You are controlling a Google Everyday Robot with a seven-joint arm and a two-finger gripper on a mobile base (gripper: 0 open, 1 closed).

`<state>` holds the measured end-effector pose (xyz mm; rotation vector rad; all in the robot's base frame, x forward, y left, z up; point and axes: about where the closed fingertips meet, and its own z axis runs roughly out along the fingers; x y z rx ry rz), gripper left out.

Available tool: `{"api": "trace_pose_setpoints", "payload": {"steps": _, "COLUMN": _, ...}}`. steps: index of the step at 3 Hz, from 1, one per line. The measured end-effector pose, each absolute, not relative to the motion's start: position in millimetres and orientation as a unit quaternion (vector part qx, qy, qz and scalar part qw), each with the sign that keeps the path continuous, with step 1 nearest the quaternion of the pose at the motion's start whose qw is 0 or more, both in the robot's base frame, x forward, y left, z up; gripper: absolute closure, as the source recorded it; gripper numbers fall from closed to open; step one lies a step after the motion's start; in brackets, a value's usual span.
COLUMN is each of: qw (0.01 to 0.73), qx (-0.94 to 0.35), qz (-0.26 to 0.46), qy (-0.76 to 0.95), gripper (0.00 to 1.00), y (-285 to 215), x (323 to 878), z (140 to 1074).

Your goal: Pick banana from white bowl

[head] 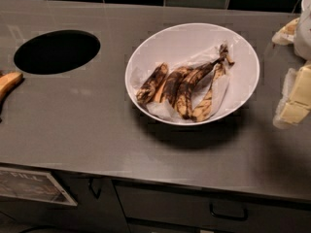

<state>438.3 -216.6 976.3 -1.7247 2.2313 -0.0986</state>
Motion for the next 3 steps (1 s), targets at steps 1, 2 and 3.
{"api": "trace_pose_setpoints", "payload": {"steps": 1, "qw": 0.16, "qx": -0.604, "qz": -0.035, "qy": 0.78, "gripper": 0.0, "y": -216, "x": 439, "z": 977}}
{"api": "trace_pose_setpoints", "payload": {"steps": 2, "qw": 0.167, "qx": -0.614, "qz": -0.031, "qy": 0.771, "gripper": 0.0, "y": -209, "x": 449, "z": 980}}
{"api": "trace_pose_setpoints", "payload": {"steps": 3, "qw": 0.168, "qx": -0.634, "qz": -0.025, "qy": 0.755, "gripper": 0.0, "y": -197, "x": 462, "z": 982}}
